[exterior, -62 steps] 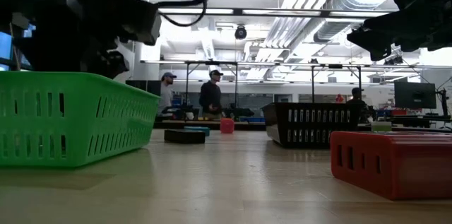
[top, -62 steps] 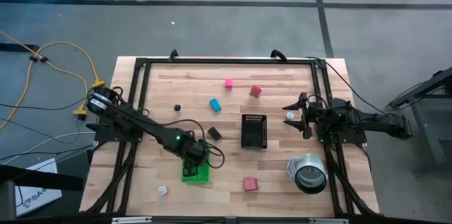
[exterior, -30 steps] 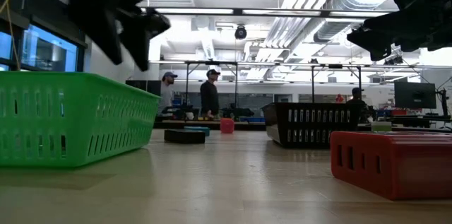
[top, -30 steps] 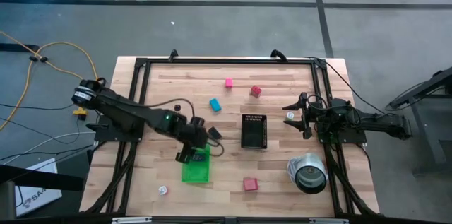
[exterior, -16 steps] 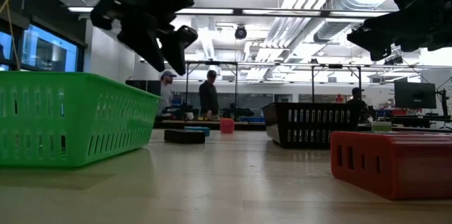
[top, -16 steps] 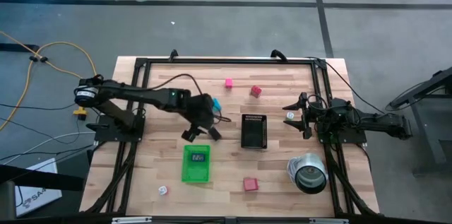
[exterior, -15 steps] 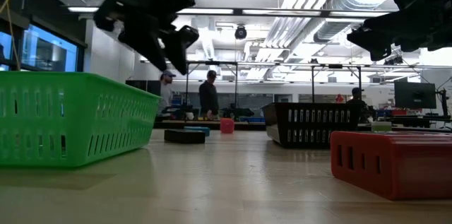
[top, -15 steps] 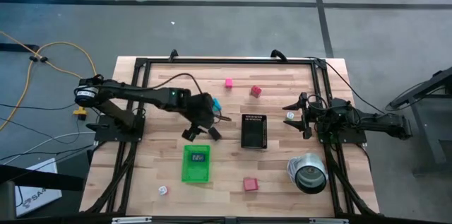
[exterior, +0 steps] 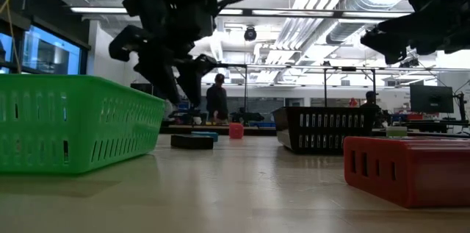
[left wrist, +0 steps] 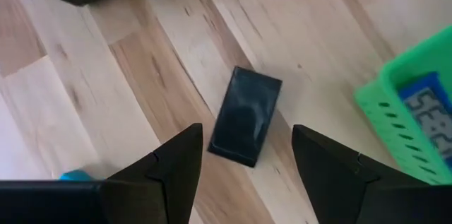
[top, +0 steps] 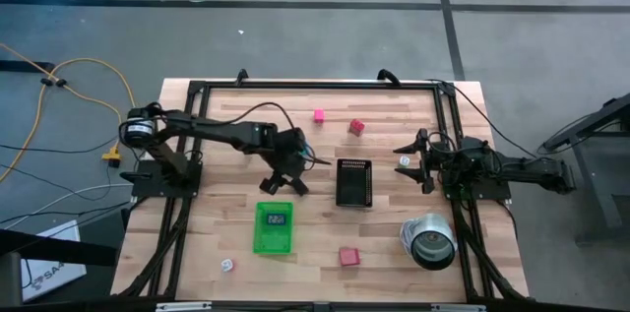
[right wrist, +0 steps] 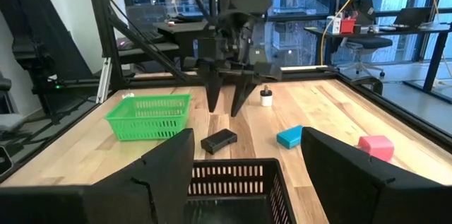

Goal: Pick & Place Office items
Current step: Put the black digital clock into the green bin

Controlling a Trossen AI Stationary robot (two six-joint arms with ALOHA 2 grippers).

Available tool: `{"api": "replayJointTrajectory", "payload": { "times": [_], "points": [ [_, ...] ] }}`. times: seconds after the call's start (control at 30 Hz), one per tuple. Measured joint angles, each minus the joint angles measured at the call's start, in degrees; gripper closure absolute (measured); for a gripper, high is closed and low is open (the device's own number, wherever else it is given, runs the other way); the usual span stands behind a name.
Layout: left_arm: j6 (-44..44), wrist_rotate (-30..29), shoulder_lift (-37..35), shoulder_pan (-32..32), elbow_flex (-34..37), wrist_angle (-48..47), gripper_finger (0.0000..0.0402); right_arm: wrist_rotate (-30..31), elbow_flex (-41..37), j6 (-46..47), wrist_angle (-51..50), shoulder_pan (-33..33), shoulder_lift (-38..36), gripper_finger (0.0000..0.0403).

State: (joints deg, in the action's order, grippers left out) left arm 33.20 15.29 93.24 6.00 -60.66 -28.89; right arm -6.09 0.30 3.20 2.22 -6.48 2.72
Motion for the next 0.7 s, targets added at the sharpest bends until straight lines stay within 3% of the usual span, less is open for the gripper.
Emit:
{"api": "replayJointTrajectory", "payload": {
  "times": [0.7],
  "points": [
    [-1.5,-3.2,4.0,-0.6,0.0,1.1,0.0191,0.1,0.0,0.0,0.0,0.0,0.6,0.0155]
  ]
}}
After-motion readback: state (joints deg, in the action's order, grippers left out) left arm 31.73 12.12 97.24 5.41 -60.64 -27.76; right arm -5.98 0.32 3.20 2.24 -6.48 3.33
